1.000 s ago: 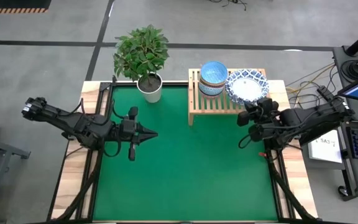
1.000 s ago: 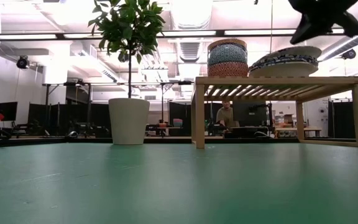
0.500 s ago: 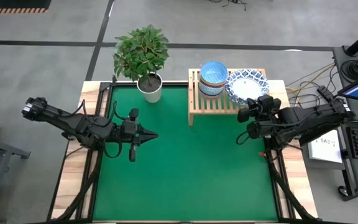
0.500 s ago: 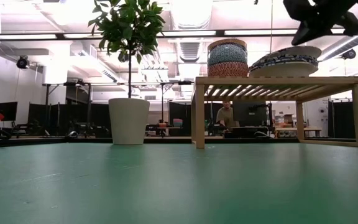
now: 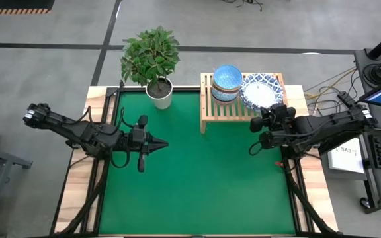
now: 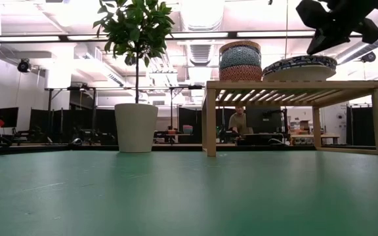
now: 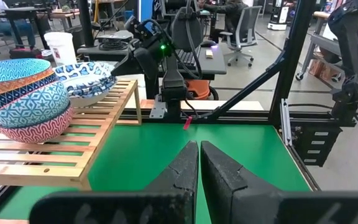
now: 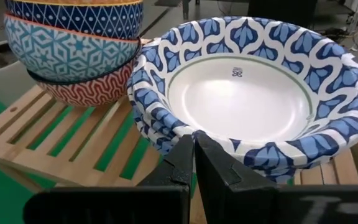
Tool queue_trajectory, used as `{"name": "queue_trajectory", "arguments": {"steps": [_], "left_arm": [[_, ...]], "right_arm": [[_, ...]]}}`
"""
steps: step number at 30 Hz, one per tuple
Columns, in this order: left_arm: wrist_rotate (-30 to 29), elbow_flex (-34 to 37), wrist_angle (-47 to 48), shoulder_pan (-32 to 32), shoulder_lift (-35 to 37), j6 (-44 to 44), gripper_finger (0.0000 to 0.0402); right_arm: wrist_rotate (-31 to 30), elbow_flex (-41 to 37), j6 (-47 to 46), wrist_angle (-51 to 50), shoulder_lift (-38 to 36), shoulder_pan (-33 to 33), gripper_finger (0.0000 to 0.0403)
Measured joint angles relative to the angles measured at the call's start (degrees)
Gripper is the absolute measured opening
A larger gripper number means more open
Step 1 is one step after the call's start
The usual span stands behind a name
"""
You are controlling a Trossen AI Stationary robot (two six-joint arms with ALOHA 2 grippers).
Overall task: Place and stack bowls onto a shelf
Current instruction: Stack the white patterned bowl on top of the white patterned bowl on the shelf, then return to Home Position
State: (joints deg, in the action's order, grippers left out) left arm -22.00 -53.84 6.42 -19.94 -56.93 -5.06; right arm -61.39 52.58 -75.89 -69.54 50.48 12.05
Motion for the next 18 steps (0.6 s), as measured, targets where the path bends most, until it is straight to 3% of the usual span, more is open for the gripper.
{"name": "queue_trajectory", "arguments": {"steps": [5,11,15,18], "left_arm": [[0.0,0.0,2.6,-0.7,0.1,0.3,0.0],[0.0,2.5,4.2,-2.3,3.2,1.8,0.0],[0.0,6.2,3.7,-2.4,7.4,2.8,0.0],[0.0,9.7,2.6,-2.4,11.4,3.2,0.0]], "right_arm": [[-0.3,1.5,4.2,0.3,-0.8,0.8,0.0009],[1.1,2.4,23.2,9.5,-2.7,5.4,0.0009],[6.6,1.7,38.4,21.3,-3.6,8.2,0.0009],[13.9,0.4,48.6,29.4,-3.9,9.3,0.0009]]}}
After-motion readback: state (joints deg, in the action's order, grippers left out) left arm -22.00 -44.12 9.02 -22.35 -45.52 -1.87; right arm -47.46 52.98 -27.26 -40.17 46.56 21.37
